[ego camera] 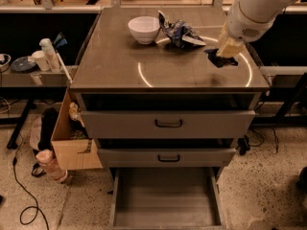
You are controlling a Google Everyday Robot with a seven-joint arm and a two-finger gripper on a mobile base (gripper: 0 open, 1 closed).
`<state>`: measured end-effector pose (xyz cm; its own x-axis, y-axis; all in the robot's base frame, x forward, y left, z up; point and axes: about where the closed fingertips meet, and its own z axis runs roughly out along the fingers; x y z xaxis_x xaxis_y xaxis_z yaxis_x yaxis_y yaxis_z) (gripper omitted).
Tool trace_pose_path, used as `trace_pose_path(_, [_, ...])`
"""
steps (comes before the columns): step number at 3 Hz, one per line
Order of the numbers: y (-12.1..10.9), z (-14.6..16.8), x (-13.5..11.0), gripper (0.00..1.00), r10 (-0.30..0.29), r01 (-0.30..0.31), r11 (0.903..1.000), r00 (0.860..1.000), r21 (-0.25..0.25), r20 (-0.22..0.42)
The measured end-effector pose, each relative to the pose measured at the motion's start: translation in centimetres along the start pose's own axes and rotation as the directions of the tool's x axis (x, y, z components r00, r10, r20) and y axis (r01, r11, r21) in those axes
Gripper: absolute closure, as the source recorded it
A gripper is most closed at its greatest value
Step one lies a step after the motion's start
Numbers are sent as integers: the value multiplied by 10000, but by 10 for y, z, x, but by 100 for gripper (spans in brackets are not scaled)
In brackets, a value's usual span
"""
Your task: Place rxbar blueberry into bottom drawer
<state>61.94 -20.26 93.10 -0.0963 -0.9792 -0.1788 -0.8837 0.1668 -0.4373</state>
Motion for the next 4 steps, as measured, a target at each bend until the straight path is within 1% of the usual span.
trace_pose_path(1, [13,-6,2,100,95,-95,9999,9999,-44,31])
trace_pose_path(2, [26,-17,5,100,195,-195,9998,9995,-3,236])
trace_pose_path(3, [27,-18,5,100,162,-161,9999,9994,-16,303])
trace_pose_path(4, [55,-47,-3,100,-713,766,9963,9900,-392,1218])
